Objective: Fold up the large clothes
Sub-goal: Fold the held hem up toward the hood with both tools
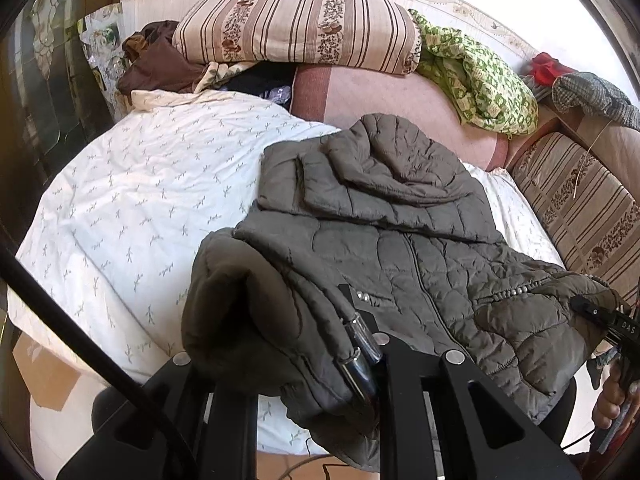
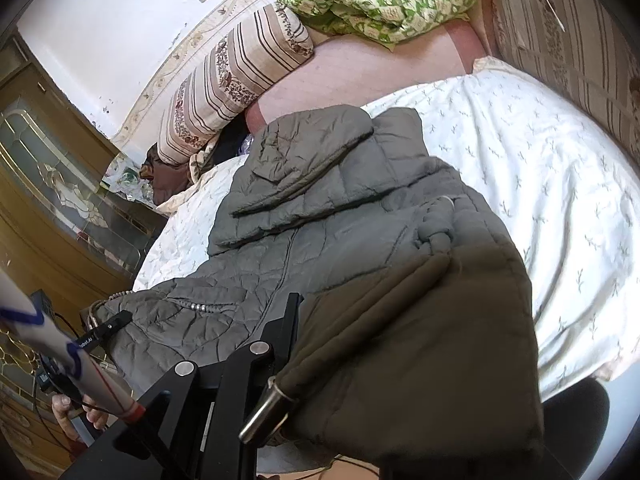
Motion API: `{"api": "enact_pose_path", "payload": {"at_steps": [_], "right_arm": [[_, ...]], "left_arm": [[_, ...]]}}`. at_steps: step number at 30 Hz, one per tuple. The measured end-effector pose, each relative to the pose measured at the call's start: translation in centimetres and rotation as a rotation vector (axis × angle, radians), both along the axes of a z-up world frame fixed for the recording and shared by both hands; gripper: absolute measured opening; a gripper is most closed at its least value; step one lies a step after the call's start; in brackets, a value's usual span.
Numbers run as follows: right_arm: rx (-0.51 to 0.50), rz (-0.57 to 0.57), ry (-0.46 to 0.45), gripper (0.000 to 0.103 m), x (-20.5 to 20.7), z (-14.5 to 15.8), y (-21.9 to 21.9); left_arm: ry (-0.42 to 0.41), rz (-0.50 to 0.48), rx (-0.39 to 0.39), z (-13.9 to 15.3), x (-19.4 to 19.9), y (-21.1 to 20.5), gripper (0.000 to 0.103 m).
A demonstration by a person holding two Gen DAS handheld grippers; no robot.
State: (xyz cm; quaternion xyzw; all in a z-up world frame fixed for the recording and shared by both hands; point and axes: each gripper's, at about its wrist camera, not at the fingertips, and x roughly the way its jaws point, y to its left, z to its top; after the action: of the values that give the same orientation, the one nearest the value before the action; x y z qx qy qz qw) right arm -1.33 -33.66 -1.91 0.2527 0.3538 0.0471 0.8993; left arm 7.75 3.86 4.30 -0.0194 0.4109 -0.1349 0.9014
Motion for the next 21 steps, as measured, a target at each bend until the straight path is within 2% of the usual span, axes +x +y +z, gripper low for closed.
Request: {"api": "enact_pose_path", "payload": {"at_steps": [21], "right_arm": [[-0.056,-0.012,-0.013,0.019,4.0,3.1,1.0]], "left_arm": [[-0.044,-0.015,0.012,1.7,4.1,-1.4,0.017]]}}
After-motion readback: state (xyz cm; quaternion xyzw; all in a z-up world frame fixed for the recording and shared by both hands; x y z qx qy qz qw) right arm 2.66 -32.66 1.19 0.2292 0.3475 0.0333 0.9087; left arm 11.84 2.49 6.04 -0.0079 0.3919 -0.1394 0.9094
